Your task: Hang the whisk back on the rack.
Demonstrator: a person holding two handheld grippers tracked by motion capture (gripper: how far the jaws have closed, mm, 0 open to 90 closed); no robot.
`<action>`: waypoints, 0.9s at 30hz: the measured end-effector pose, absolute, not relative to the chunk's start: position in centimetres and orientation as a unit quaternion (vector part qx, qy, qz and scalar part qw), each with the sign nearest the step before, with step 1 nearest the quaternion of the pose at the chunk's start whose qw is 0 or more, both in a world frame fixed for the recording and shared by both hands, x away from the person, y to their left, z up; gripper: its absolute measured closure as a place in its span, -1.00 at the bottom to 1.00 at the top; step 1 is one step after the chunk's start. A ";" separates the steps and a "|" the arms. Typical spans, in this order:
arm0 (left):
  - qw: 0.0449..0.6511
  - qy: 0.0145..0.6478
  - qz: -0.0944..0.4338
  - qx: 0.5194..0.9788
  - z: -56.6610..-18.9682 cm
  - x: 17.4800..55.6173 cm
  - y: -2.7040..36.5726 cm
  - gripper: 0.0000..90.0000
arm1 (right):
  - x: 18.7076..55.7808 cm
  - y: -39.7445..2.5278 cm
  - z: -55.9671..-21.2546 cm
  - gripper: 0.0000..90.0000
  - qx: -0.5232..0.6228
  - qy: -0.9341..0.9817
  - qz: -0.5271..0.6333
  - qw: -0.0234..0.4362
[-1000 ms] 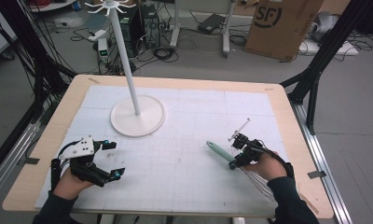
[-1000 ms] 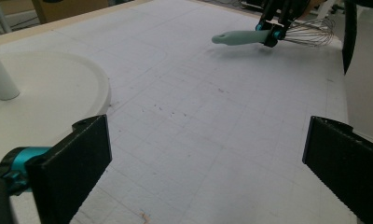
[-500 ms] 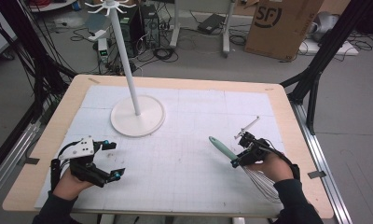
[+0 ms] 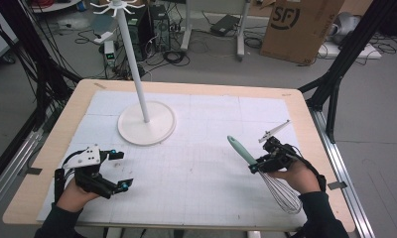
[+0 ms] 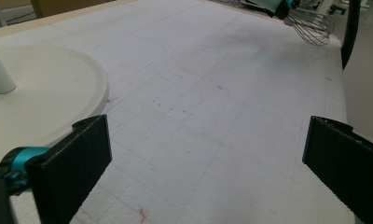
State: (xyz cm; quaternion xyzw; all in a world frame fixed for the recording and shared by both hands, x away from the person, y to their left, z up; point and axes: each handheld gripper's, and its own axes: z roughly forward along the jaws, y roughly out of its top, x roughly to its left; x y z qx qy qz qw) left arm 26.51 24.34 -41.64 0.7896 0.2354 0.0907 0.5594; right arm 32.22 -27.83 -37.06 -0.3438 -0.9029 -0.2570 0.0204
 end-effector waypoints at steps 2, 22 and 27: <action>0.561 0.238 0.092 0.788 -41.6 26.5 24.4 -0.96 | 32.3 -28.0 -36.9 0.54 -0.337 -0.902 -0.270 0.026; 0.561 0.238 0.095 0.787 -41.5 26.4 24.5 -0.96 | 31.9 -27.7 -33.6 0.54 -0.314 -0.862 -0.397 0.021; 0.562 0.239 0.096 0.786 -41.4 26.3 24.6 -0.96 | 31.9 -27.4 -33.3 0.54 -0.303 -0.858 -0.413 0.025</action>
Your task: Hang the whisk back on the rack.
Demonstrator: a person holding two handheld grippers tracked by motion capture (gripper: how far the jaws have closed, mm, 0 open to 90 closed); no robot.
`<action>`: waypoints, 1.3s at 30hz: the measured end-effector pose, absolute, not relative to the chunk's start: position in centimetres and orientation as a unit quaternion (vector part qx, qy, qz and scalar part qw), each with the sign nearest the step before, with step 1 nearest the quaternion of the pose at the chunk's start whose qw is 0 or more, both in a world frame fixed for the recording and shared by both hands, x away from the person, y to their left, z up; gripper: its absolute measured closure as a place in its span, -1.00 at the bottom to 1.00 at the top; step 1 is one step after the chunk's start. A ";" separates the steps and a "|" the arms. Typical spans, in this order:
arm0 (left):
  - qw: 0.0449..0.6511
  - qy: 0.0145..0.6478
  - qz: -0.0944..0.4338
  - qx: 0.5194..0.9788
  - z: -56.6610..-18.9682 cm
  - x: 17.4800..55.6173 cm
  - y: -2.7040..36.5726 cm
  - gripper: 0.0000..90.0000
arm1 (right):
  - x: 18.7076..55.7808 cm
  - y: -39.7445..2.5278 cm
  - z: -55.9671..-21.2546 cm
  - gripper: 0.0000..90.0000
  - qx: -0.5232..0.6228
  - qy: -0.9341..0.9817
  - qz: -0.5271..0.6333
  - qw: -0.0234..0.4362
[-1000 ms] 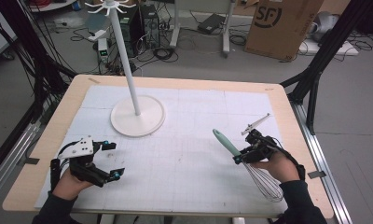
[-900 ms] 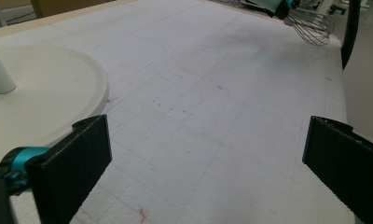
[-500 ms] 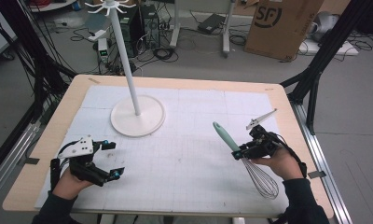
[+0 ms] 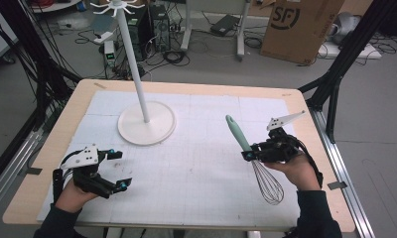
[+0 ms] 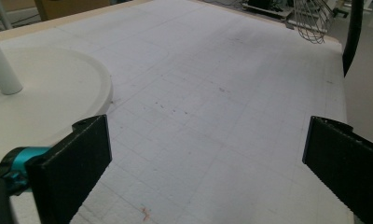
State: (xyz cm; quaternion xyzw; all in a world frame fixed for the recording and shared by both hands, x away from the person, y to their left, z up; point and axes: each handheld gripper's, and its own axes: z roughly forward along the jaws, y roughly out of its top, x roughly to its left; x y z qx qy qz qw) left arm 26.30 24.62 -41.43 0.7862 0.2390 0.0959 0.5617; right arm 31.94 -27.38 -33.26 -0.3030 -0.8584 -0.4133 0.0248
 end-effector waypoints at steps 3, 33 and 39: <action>0.562 0.238 0.096 0.786 -41.4 26.3 24.6 -0.96 | 31.9 -26.9 -32.7 0.54 -0.289 -0.853 -0.435 0.022; 0.577 0.232 0.086 0.778 -41.2 26.2 24.7 -0.96 | 35.8 -20.6 -27.5 0.54 -0.208 -0.826 -0.524 -0.002; 0.579 0.232 0.083 0.777 -41.2 26.2 24.7 -0.96 | 36.6 -19.3 -26.4 0.54 -0.199 -0.825 -0.529 -0.004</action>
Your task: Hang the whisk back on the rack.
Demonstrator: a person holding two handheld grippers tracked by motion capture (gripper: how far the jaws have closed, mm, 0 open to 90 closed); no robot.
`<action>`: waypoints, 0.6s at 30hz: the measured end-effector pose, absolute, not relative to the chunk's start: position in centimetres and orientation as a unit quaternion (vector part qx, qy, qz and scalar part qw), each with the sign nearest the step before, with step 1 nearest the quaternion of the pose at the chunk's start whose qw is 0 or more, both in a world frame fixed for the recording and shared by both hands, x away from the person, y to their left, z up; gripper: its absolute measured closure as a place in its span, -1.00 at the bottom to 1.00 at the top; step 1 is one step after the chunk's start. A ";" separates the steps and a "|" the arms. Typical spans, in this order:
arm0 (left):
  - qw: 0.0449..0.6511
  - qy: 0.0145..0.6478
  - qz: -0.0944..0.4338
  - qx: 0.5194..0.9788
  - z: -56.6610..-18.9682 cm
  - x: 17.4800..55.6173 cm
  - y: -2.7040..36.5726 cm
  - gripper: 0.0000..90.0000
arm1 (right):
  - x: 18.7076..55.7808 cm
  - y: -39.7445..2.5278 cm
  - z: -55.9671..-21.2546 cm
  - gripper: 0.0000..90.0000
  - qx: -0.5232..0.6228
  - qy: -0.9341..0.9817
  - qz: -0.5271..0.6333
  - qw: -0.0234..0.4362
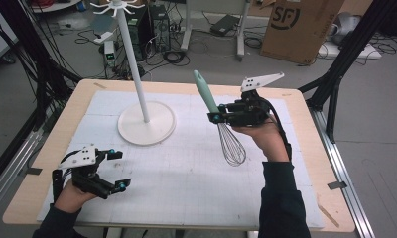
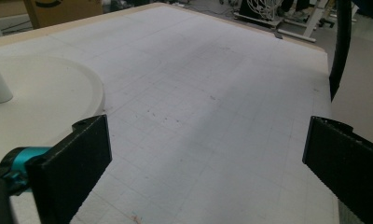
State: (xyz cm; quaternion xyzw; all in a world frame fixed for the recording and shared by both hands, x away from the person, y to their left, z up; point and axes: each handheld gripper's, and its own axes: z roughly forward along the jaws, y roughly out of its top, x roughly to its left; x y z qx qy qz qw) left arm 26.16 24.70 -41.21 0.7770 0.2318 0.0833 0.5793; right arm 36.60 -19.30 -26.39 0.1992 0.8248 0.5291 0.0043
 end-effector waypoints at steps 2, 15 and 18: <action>0.580 0.230 0.083 0.777 -41.2 26.1 24.7 -0.96 | 36.9 -18.9 -26.0 0.54 0.195 0.823 0.533 0.006; 0.584 0.224 0.076 0.776 -41.1 26.1 24.6 -0.96 | 38.1 -17.0 -24.0 0.54 0.192 0.815 0.547 0.016; 0.583 0.221 0.075 0.778 -41.1 26.1 24.4 -0.96 | 38.5 -16.5 -23.4 0.54 0.191 0.811 0.553 0.017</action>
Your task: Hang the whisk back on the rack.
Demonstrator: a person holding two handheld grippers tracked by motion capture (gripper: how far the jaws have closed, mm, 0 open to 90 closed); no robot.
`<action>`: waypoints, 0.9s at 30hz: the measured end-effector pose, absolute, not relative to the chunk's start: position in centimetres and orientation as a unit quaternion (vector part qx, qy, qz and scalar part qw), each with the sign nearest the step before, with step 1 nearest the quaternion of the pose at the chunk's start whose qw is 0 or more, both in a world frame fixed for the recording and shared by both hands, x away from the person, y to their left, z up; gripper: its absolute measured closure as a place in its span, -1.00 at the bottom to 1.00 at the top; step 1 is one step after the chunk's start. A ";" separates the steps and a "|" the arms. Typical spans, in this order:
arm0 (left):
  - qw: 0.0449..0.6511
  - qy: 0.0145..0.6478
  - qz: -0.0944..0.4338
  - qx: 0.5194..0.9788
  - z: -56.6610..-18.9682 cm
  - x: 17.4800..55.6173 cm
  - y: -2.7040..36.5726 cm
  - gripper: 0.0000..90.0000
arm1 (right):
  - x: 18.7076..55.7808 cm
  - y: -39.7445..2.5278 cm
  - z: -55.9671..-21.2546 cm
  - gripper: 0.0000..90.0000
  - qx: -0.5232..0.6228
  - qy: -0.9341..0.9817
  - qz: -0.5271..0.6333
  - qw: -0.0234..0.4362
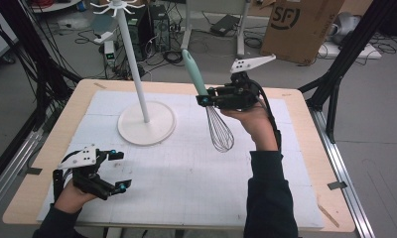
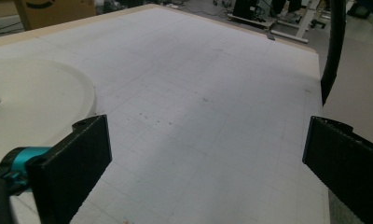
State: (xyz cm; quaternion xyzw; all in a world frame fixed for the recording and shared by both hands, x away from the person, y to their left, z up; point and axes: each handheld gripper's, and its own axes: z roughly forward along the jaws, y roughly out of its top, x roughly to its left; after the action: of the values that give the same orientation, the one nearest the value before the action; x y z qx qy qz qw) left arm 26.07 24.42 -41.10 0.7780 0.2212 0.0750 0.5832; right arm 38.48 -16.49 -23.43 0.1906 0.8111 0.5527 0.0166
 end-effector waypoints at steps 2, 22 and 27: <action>0.583 0.220 0.074 0.779 -41.1 26.0 24.3 -0.96 | 38.8 -16.0 -23.0 0.54 0.190 0.811 0.552 0.019; 0.594 0.211 0.069 0.773 -40.8 25.8 24.1 -0.96 | 41.4 -10.7 -19.4 0.54 0.170 0.826 0.537 0.020; 0.597 0.209 0.073 0.771 -40.7 25.7 24.0 -0.96 | 41.9 -9.8 -18.3 0.54 0.169 0.828 0.533 0.028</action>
State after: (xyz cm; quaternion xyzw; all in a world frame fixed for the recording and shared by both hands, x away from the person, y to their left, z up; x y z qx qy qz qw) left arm 25.71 23.98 -40.67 0.7714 0.2093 0.0725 0.5965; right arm 41.90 -9.76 -18.28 0.1693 0.8283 0.5334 0.0277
